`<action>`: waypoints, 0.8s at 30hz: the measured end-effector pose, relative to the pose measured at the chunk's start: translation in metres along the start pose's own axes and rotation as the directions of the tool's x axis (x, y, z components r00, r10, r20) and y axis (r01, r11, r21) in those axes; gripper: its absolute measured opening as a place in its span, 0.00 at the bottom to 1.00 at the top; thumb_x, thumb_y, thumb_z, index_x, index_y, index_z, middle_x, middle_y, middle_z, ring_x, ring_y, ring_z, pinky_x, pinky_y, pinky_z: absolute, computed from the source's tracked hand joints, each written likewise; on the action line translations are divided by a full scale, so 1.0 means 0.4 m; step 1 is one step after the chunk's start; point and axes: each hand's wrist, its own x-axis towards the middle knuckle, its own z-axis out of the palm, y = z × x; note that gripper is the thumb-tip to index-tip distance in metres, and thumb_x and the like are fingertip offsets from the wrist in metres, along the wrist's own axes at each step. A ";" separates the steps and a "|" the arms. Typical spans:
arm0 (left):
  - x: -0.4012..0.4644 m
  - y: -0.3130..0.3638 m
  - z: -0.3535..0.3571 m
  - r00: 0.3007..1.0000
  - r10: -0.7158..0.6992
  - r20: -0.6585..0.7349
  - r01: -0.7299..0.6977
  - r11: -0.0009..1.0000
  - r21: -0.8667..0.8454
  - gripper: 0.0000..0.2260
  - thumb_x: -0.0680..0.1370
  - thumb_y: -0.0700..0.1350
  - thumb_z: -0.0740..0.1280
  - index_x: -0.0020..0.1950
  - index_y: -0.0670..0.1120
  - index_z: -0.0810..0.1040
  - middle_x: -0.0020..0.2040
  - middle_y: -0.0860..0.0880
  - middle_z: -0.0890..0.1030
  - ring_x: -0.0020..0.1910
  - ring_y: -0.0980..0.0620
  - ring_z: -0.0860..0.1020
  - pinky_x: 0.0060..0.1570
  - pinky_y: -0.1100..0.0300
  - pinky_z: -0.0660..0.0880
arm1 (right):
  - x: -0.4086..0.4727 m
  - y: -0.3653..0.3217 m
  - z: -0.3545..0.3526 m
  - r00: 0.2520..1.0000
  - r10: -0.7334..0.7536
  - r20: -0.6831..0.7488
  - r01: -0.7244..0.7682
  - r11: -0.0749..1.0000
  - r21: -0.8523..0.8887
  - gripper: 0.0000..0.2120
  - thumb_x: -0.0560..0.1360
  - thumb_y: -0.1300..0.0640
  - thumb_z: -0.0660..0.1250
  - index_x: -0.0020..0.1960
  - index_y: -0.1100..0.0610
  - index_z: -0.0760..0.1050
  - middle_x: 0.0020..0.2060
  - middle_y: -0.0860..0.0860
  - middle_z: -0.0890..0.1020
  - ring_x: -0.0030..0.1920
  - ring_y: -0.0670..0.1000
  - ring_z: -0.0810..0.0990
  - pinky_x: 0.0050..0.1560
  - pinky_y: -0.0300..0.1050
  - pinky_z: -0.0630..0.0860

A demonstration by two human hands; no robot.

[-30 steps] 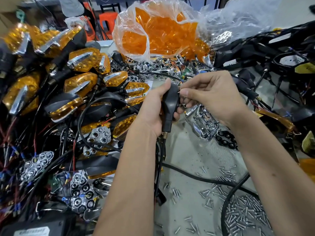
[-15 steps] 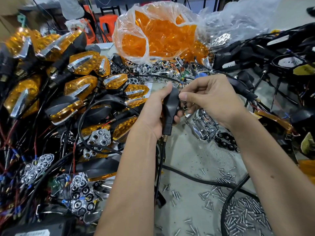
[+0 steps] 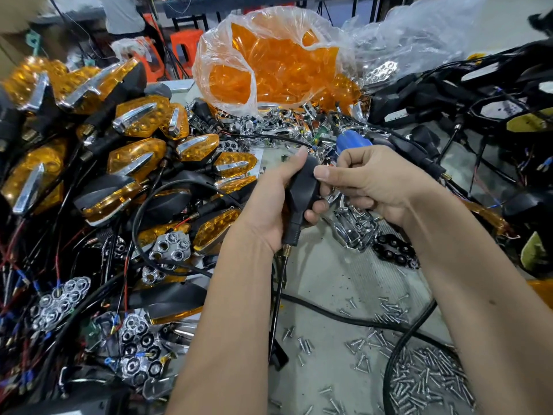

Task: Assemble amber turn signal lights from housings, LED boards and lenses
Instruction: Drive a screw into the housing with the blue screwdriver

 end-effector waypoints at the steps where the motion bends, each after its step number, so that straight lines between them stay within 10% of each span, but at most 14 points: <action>1: 0.000 -0.001 0.001 1.000 -0.006 0.020 0.007 0.999 -0.043 0.20 0.83 0.58 0.61 0.48 0.43 0.79 0.37 0.45 0.76 0.29 0.52 0.72 0.21 0.66 0.68 | -0.002 -0.004 -0.002 1.000 -0.021 -0.004 0.021 1.000 0.019 0.24 0.58 0.45 0.81 0.34 0.55 0.68 0.27 0.52 0.73 0.24 0.46 0.60 0.19 0.36 0.57; 5: 0.002 0.002 0.000 0.992 -0.006 0.124 0.036 0.970 -0.241 0.23 0.84 0.59 0.58 0.54 0.39 0.77 0.38 0.47 0.75 0.29 0.54 0.71 0.22 0.67 0.69 | 0.004 -0.015 -0.027 0.891 -0.237 -0.388 0.160 0.962 -0.220 0.23 0.68 0.41 0.81 0.34 0.54 0.72 0.26 0.46 0.73 0.26 0.47 0.66 0.25 0.39 0.64; 8: -0.001 0.003 -0.002 0.984 0.016 0.178 0.047 0.939 -0.342 0.21 0.84 0.59 0.58 0.49 0.41 0.75 0.39 0.47 0.73 0.30 0.53 0.71 0.22 0.66 0.70 | 0.014 0.009 -0.064 0.707 -0.416 -0.572 -0.193 0.664 -0.722 0.19 0.72 0.39 0.76 0.42 0.53 0.76 0.37 0.49 0.81 0.40 0.54 0.81 0.40 0.45 0.71; 13: 0.000 0.000 0.000 0.987 0.023 0.159 0.037 0.931 -0.362 0.23 0.85 0.59 0.57 0.48 0.41 0.78 0.41 0.47 0.75 0.31 0.52 0.72 0.25 0.65 0.73 | 0.022 0.033 -0.070 0.798 -0.209 -0.566 -0.407 0.506 -0.761 0.35 0.69 0.33 0.76 0.62 0.56 0.69 0.54 0.58 0.81 0.54 0.64 0.80 0.49 0.55 0.75; 17: -0.003 0.000 -0.002 0.996 0.012 0.087 0.019 0.939 -0.343 0.20 0.85 0.59 0.57 0.53 0.43 0.76 0.42 0.48 0.77 0.34 0.52 0.75 0.29 0.65 0.74 | 0.021 0.022 -0.086 0.859 -0.189 -0.477 -0.376 0.400 -0.836 0.36 0.64 0.31 0.79 0.54 0.59 0.75 0.44 0.56 0.82 0.46 0.61 0.81 0.41 0.51 0.73; 20: -0.004 0.000 0.002 1.000 -0.020 0.005 0.020 0.944 -0.328 0.20 0.85 0.59 0.57 0.51 0.42 0.75 0.41 0.47 0.78 0.35 0.50 0.76 0.29 0.64 0.74 | 0.019 0.021 -0.109 0.886 -0.186 -0.424 -0.286 0.498 -0.818 0.25 0.65 0.38 0.80 0.45 0.60 0.83 0.37 0.58 0.83 0.39 0.59 0.81 0.39 0.52 0.75; 24: 0.001 -0.001 0.002 0.996 -0.034 -0.081 0.009 0.958 -0.288 0.17 0.84 0.54 0.59 0.51 0.41 0.74 0.41 0.44 0.79 0.33 0.49 0.77 0.28 0.63 0.74 | 0.006 0.001 -0.139 0.880 -0.110 -0.461 -0.086 0.919 -0.384 0.11 0.69 0.50 0.81 0.41 0.54 0.82 0.39 0.51 0.86 0.31 0.48 0.83 0.29 0.42 0.78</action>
